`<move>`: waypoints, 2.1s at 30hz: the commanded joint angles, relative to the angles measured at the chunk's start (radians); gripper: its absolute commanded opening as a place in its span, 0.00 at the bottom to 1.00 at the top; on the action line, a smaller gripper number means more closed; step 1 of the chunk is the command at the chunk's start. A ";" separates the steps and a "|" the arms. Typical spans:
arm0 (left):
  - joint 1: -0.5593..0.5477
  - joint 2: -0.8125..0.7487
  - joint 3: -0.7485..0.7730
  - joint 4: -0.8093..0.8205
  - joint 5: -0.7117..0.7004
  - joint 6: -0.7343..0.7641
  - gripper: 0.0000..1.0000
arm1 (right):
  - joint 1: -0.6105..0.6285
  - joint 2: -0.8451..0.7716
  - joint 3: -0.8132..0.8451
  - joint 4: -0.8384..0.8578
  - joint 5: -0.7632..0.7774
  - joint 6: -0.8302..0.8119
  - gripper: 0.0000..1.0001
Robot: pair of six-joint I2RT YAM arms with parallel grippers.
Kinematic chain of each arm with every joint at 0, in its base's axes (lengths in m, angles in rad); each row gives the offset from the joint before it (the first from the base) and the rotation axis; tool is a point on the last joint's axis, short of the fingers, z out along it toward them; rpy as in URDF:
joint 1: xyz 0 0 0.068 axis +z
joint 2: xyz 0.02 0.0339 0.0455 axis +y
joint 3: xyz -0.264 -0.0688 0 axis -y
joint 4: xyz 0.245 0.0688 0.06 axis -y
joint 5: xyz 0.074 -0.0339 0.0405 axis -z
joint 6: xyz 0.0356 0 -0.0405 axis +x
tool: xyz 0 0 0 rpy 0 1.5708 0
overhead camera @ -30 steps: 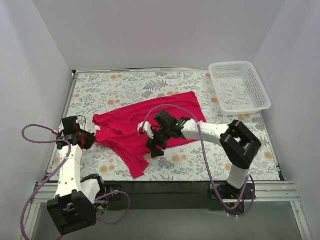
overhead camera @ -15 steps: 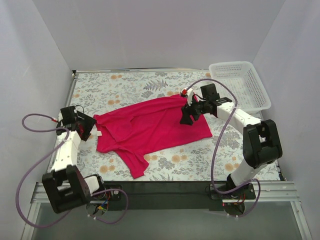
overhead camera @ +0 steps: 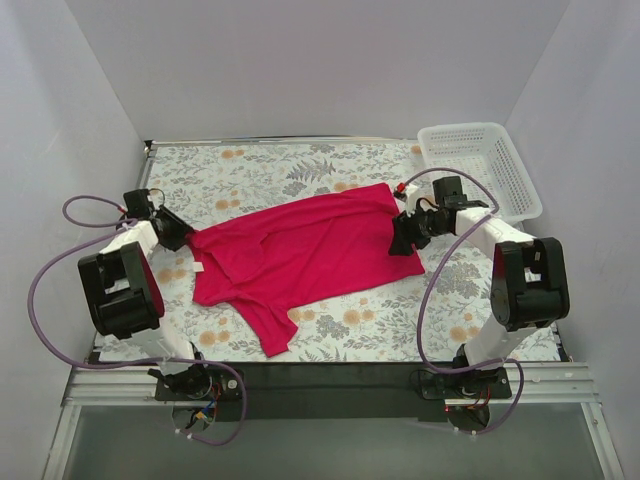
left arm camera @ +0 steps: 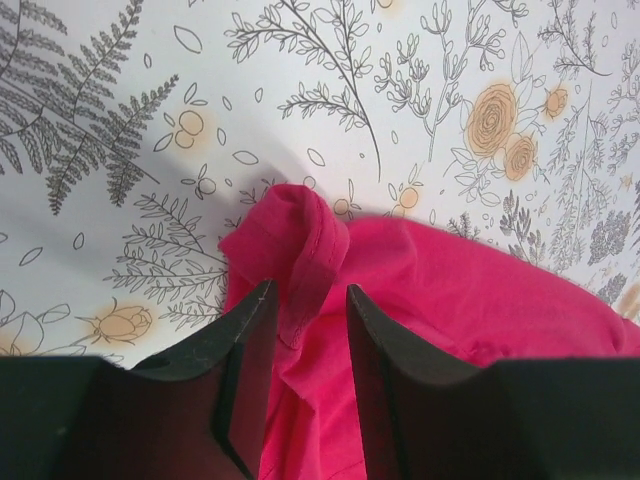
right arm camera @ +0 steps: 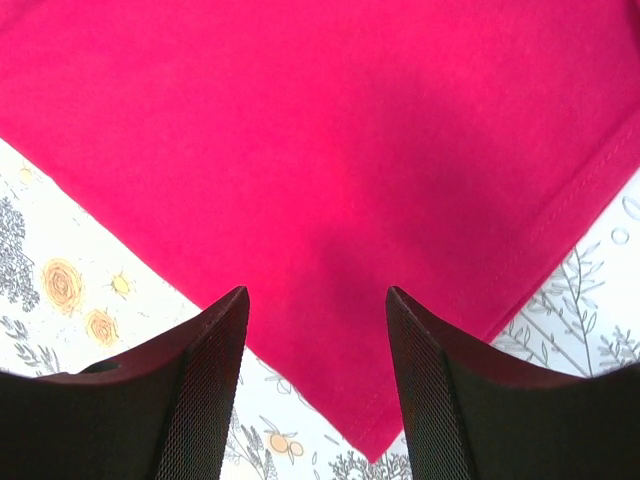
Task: Fold and stack the t-shirts
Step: Fold the tshirt
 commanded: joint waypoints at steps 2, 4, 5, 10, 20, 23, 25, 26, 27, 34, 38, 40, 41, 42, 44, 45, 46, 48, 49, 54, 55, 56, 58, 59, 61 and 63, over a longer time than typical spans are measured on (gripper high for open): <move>0.005 0.014 0.046 0.026 0.015 0.043 0.33 | -0.018 0.015 -0.018 -0.030 0.000 -0.032 0.53; 0.005 0.039 0.057 0.024 0.013 0.043 0.33 | -0.023 0.025 -0.029 -0.032 0.012 -0.036 0.53; 0.005 0.048 0.067 0.024 0.015 0.043 0.33 | -0.024 0.027 -0.041 -0.030 0.020 -0.035 0.52; 0.007 0.099 0.107 0.021 0.032 0.046 0.28 | -0.053 0.044 -0.052 -0.009 0.064 0.020 0.51; 0.007 0.126 0.152 0.014 0.047 0.041 0.23 | -0.084 0.079 -0.067 -0.015 0.078 0.073 0.49; 0.007 0.137 0.169 0.014 0.050 0.039 0.20 | -0.095 0.050 -0.078 -0.002 0.121 0.062 0.49; 0.008 0.158 0.181 0.014 0.053 0.038 0.15 | -0.099 0.038 -0.082 0.001 0.130 0.056 0.49; 0.008 0.166 0.190 0.014 0.056 0.038 0.14 | -0.106 0.035 -0.090 0.004 0.135 0.054 0.49; 0.008 0.174 0.198 0.014 0.061 0.036 0.12 | -0.109 0.029 -0.095 0.005 0.143 0.056 0.49; 0.012 0.241 0.255 0.001 0.055 0.038 0.04 | -0.138 0.002 -0.116 0.018 0.160 0.045 0.49; 0.018 0.263 0.294 -0.009 0.023 0.032 0.00 | -0.141 0.004 -0.121 0.019 0.149 0.044 0.49; 0.022 0.271 0.324 -0.011 0.000 0.029 0.00 | -0.144 0.004 -0.121 0.022 0.150 0.045 0.48; 0.025 0.274 0.336 -0.012 -0.008 0.029 0.00 | -0.144 0.004 -0.121 0.024 0.152 0.045 0.49; 0.027 0.278 0.347 -0.014 -0.013 0.027 0.00 | -0.144 0.004 -0.122 0.024 0.153 0.045 0.49; 0.033 0.295 0.386 -0.023 -0.021 0.027 0.00 | -0.144 0.007 -0.127 0.024 0.163 0.045 0.49; 0.033 0.304 0.400 -0.028 -0.021 0.029 0.00 | -0.145 0.009 -0.128 0.024 0.167 0.044 0.48; 0.033 0.321 0.431 -0.032 -0.019 0.029 0.00 | -0.147 0.010 -0.135 0.024 0.176 0.042 0.48; 0.033 0.340 0.457 -0.049 -0.008 0.030 0.00 | -0.147 0.012 -0.139 0.024 0.183 0.039 0.48; 0.033 0.358 0.468 -0.054 -0.002 0.030 0.00 | -0.147 0.012 -0.141 0.022 0.184 0.039 0.48; 0.033 0.404 0.512 -0.066 0.057 0.038 0.00 | -0.175 -0.016 -0.142 0.011 0.138 0.010 0.49; 0.033 0.407 0.515 -0.069 0.064 0.039 0.09 | -0.175 -0.024 -0.138 0.002 0.115 -0.030 0.51; 0.033 0.406 0.514 -0.074 0.067 0.041 0.14 | -0.175 -0.031 -0.115 -0.033 0.051 -0.057 0.52; 0.033 0.390 0.502 -0.072 0.067 0.041 0.25 | -0.175 -0.048 -0.083 -0.070 -0.009 -0.108 0.55; 0.033 0.374 0.496 -0.069 0.061 0.041 0.37 | -0.173 -0.050 -0.055 -0.088 -0.055 -0.149 0.56; 0.035 0.324 0.476 -0.068 0.039 0.041 0.45 | -0.164 -0.042 0.032 -0.133 -0.096 -0.168 0.57; 0.038 0.253 0.436 -0.065 0.015 0.036 0.55 | -0.123 -0.015 0.129 -0.148 -0.100 -0.165 0.58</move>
